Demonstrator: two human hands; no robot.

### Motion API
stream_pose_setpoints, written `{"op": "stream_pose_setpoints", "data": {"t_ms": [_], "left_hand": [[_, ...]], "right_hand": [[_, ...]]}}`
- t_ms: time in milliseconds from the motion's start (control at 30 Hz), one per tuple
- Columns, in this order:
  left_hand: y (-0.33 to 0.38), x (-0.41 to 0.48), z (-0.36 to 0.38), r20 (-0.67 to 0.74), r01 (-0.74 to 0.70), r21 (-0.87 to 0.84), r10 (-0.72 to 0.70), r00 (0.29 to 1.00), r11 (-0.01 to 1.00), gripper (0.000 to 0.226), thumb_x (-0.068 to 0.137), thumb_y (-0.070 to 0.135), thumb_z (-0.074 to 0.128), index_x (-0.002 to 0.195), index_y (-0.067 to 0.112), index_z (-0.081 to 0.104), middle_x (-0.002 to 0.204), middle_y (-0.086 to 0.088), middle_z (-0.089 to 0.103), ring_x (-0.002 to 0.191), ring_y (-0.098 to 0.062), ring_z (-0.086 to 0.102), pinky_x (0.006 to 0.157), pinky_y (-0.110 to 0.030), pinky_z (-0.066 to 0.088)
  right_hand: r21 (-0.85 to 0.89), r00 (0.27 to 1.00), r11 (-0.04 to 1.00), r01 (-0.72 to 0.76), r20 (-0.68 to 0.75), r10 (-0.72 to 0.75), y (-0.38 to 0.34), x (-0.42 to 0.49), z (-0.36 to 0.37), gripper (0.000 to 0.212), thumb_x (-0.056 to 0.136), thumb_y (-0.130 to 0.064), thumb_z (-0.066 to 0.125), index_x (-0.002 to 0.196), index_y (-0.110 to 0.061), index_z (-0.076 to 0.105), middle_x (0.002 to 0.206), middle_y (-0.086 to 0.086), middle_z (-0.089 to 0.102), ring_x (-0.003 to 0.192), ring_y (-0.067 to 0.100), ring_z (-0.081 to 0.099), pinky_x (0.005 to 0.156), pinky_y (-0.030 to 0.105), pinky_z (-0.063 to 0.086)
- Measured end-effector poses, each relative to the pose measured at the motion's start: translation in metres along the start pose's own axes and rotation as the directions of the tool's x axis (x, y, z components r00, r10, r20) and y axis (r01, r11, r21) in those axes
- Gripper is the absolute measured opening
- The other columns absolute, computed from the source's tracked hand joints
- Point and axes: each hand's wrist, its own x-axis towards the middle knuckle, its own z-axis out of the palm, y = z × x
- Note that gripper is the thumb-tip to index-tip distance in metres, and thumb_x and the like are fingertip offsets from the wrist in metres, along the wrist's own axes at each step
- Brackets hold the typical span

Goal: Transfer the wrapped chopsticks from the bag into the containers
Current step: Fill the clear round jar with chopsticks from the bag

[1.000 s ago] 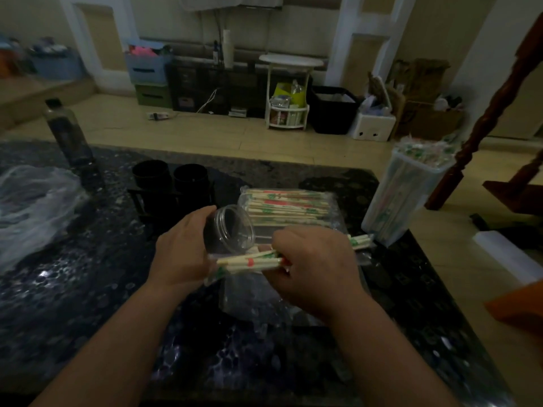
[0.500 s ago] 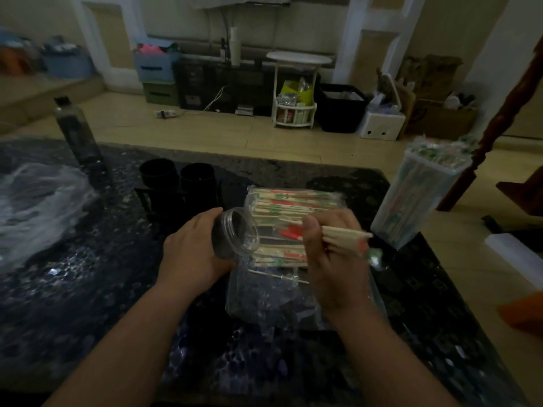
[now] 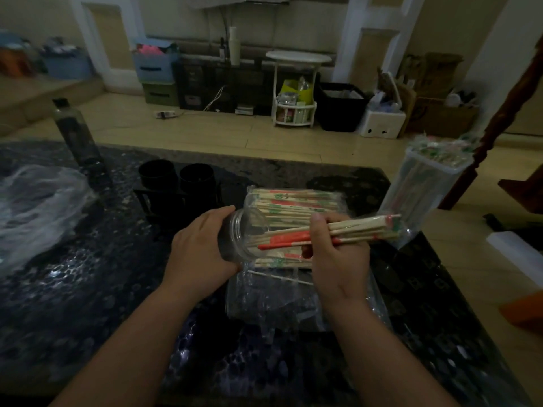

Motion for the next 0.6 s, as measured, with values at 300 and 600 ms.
{"op": "stream_pose_setpoints", "data": {"t_ms": [300,600], "left_hand": [[0.0,0.0,0.004,0.034,-0.032,0.033,0.031,0.999,0.999,0.092,0.054,0.055,0.074,0.139,0.033,0.042,0.135,0.008,0.053,0.122,-0.017,0.052,0.101,-0.043,0.042],[-0.002,0.0,0.004,0.003,-0.038,0.062,0.038,0.999,0.997,0.091,0.055,0.062,0.065,0.138,0.033,0.044,0.133,0.006,0.055,0.121,-0.019,0.053,0.099,-0.045,0.043]], "right_hand": [[-0.125,0.936,0.964,-0.236,0.238,0.26,0.008,0.003,0.002,0.004,0.083,-0.023,0.076,0.084,-0.022,0.072,0.07,-0.008,0.071,0.065,0.005,0.066,0.059,0.024,0.05],[-0.009,0.906,0.923,-0.385,0.187,0.38,0.014,0.008,0.001,0.012,0.084,-0.008,0.073,0.089,-0.017,0.067,0.067,-0.002,0.064,0.058,0.012,0.058,0.051,0.025,0.049]]}}
